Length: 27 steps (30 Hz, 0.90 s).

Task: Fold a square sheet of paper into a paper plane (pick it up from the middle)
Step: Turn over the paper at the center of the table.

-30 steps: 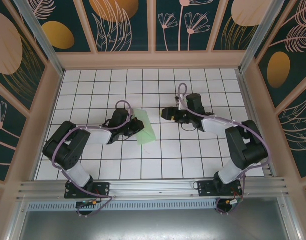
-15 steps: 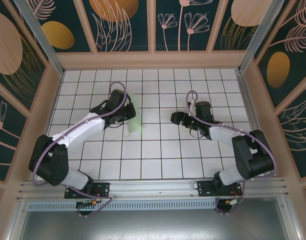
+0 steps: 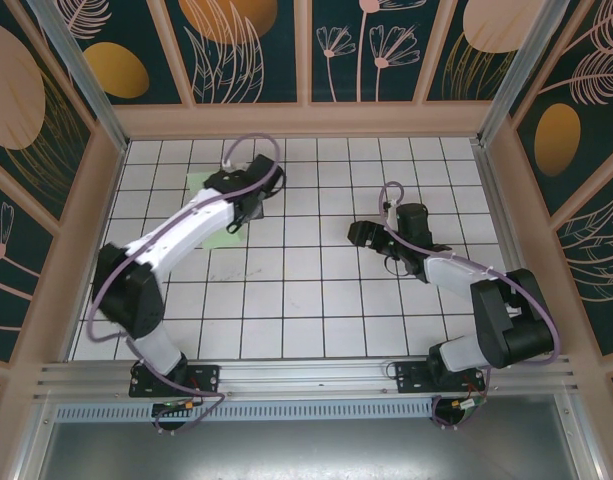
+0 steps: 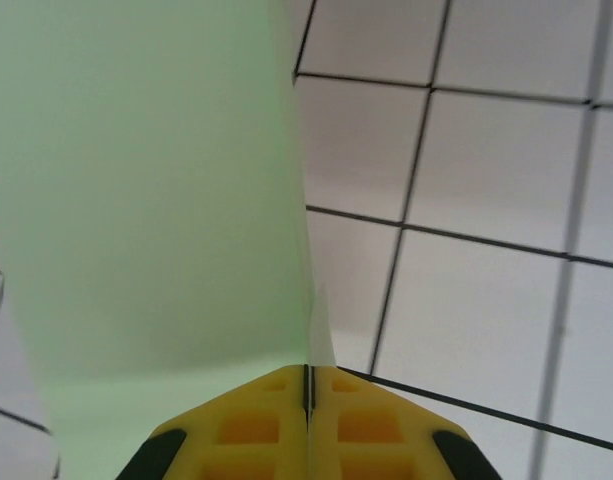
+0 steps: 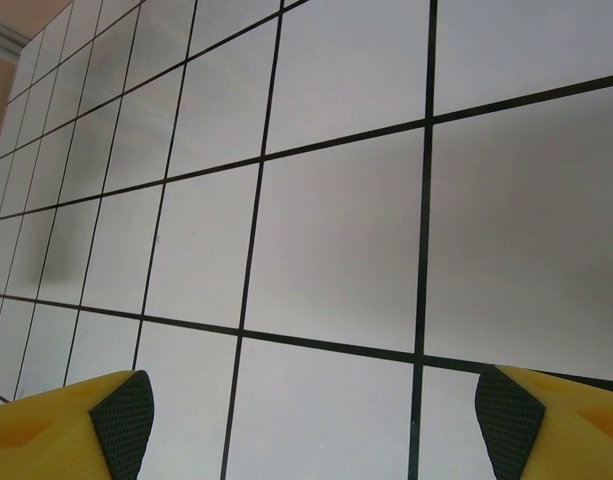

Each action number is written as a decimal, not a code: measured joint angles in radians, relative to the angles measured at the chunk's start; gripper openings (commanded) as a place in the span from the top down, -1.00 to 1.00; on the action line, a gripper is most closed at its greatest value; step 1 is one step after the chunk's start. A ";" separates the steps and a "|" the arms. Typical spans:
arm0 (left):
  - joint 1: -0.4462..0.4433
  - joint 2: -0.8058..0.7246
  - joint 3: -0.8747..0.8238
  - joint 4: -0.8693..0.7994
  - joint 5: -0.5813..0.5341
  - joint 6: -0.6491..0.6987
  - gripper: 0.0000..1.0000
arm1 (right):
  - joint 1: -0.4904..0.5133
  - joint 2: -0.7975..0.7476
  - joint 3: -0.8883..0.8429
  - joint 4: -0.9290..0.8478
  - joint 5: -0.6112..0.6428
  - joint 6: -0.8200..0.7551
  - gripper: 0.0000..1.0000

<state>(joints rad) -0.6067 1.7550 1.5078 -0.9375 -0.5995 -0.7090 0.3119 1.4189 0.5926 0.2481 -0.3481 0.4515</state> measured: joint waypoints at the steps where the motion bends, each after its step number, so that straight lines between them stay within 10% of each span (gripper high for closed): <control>1: -0.008 0.048 0.014 -0.016 -0.025 -0.006 0.86 | -0.002 0.000 0.000 0.000 0.002 0.000 -0.73; 14: -0.136 0.468 0.177 -0.045 -0.126 -0.063 0.85 | -0.040 0.000 -0.001 -0.002 0.017 0.026 -0.72; 27: -0.174 0.450 0.074 0.184 0.037 -0.075 0.40 | -0.064 0.002 -0.013 -0.005 0.018 0.076 -0.71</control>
<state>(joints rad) -0.7803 2.2047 1.5814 -0.7536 -0.5629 -0.7841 0.2481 1.4204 0.5800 0.2432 -0.3302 0.5270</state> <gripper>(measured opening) 0.238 0.857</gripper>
